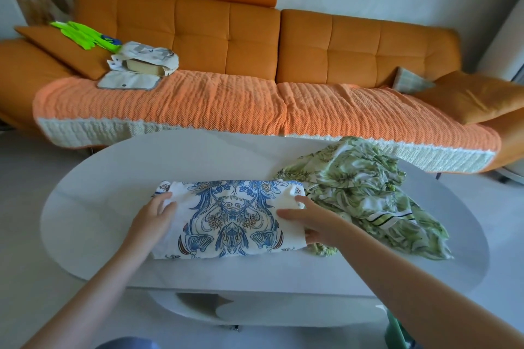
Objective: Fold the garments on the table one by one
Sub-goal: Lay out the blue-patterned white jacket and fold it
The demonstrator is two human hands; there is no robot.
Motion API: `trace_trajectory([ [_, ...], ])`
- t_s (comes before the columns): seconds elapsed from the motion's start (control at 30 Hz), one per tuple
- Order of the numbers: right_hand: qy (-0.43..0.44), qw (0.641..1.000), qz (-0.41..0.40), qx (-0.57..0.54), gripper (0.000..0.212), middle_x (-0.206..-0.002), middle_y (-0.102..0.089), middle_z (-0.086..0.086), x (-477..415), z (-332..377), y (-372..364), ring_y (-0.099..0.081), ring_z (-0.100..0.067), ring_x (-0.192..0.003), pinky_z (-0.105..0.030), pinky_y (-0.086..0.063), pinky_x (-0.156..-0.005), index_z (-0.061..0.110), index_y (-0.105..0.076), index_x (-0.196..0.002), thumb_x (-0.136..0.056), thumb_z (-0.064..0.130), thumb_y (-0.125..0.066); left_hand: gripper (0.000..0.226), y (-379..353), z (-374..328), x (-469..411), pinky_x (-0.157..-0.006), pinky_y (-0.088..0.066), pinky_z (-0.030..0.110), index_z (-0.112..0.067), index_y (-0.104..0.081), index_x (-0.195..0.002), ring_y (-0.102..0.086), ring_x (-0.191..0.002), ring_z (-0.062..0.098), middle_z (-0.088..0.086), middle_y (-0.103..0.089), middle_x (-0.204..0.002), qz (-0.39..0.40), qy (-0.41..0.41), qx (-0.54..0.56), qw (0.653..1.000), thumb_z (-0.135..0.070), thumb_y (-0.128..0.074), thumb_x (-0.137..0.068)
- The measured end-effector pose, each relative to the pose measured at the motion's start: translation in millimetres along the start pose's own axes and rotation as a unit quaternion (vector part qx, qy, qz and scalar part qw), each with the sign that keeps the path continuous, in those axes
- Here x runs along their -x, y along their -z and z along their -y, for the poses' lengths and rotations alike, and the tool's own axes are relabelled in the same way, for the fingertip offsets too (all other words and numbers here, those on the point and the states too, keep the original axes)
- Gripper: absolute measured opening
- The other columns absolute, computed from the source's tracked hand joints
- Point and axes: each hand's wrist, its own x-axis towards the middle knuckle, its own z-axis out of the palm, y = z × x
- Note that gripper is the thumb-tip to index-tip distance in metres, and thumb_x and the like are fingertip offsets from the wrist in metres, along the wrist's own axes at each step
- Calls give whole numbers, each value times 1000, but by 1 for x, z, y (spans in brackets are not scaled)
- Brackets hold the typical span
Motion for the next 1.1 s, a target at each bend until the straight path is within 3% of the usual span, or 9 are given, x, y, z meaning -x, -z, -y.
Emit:
trace_trajectory([
  [0.07,-4,997,12,-71,82,-122,-53,-17,-4,2,-1,-63,-33,-94,-49,-57,-69,28,-23,-143,-80,9,-71,47,4,-2,4,-101,-32,34,-22,-46,-135,-37,-133,23,5,-38,-146,33,3,28,999,-20,-59,-90],
  [0.17,-12,996,38,-86,76,-121,-52,-16,-3,9,-5,-62,-29,-91,-34,-57,-54,31,-25,-143,-83,8,-66,51,9,1,11,-96,-32,31,-24,-54,-126,-38,-129,20,5,-41,-143,55,-23,46,997,-6,-68,-80],
  [0.3,-22,991,108,-73,62,-126,-53,-19,-7,13,-7,-61,-32,-100,-41,-56,-78,17,-39,-138,-83,18,-68,48,11,5,15,-94,-32,28,-24,-61,-116,-43,-122,17,4,-48,-130,43,-33,74,996,2,-68,-77],
  [0.4,-15,997,59,-45,48,-110,-64,-15,-15,14,-6,-65,-29,-96,-39,-56,-81,6,-56,-120,-85,38,-64,46,13,8,12,-100,-36,32,-34,-62,-107,-45,-124,21,3,-50,-131,41,-24,90,995,0,-68,-78],
  [0.5,24,999,6,-26,34,-113,-66,-15,-27,8,-10,-64,-31,-102,-45,-54,-87,8,-62,-119,-87,17,-65,43,14,10,7,-106,-34,37,-32,-63,-109,-43,-127,22,6,-47,-139,52,7,114,992,-1,-67,-80],
  [0.6,35,999,-23,6,43,-117,-61,-15,-35,2,-13,-65,-31,-98,-47,-54,-86,21,-59,-124,-86,1,-59,41,14,11,4,-98,-35,29,-20,-61,-121,-44,-127,24,10,-45,-141,71,27,141,987,-3,-65,-83],
  [0.8,55,993,-21,100,63,-113,-52,-14,-37,-7,-16,-55,-25,-80,-47,-49,-94,40,-40,-138,-90,3,-55,47,11,20,-1,-101,-34,29,-18,-61,-124,-41,-130,26,11,-39,-146,62,56,151,985,-1,-67,-81],
  [0.97,71,985,-28,157,72,-129,-47,-20,-30,-2,-18,-35,-8,-55,-23,-42,-58,40,-29,-144,-90,0,-54,47,12,17,-5,-109,-33,36,-23,-63,-120,-44,-128,27,10,-42,-144,80,80,132,985,-1,-70,-79],
  [1.1,119,974,-10,195,74,-95,-55,-4,-9,8,-14,-27,-2,-45,-12,-31,-39,33,-26,-147,-89,-7,-51,56,13,4,1,-110,-32,39,-17,-57,-128,-40,-131,27,11,-41,-145,55,65,100,991,3,-70,-77],
])
